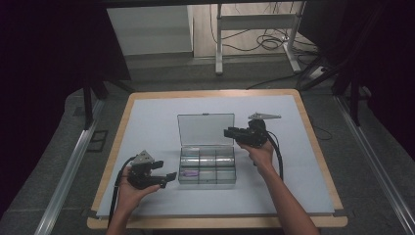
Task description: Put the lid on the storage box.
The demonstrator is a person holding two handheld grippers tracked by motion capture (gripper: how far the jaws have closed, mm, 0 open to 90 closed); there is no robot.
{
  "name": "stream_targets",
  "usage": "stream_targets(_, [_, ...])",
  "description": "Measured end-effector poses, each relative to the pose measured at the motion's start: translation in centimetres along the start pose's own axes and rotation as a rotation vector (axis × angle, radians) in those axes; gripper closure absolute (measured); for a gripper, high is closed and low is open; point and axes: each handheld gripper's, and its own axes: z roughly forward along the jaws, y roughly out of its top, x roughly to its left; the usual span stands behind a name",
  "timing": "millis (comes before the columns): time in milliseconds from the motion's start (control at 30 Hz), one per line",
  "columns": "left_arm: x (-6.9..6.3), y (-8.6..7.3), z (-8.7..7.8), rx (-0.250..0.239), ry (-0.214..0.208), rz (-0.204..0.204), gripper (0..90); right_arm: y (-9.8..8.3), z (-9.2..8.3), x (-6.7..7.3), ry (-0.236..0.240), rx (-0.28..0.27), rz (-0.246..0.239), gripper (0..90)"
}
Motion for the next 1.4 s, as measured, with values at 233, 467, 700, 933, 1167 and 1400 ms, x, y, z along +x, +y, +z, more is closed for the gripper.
stream_targets(233, [0.0,0.0,0.0,0.000,-0.001,0.000,24.8,-0.1,-0.2,0.3,0.004,-0.005,-0.008,63.7])
stream_targets(467, [0.0,0.0,0.0,0.001,0.000,0.000,24.7,-0.1,-0.3,0.6,0.002,-0.005,-0.027,62.6])
stream_targets(700, [0.0,0.0,0.0,0.000,-0.001,0.000,24.7,-0.1,-0.5,0.8,0.005,-0.006,-0.036,62.5])
stream_targets(933, [0.0,0.0,0.1,0.003,-0.002,0.001,24.7,-0.2,-0.7,0.9,0.011,-0.006,-0.039,62.5])
stream_targets(1167, [-0.1,0.0,0.1,0.005,-0.004,0.002,24.7,-0.3,-0.8,1.0,0.017,-0.012,-0.040,62.5])
stream_targets(1400, [-0.1,0.0,0.1,0.005,-0.004,0.001,24.7,-0.4,-0.9,1.1,0.017,-0.013,-0.045,62.2])
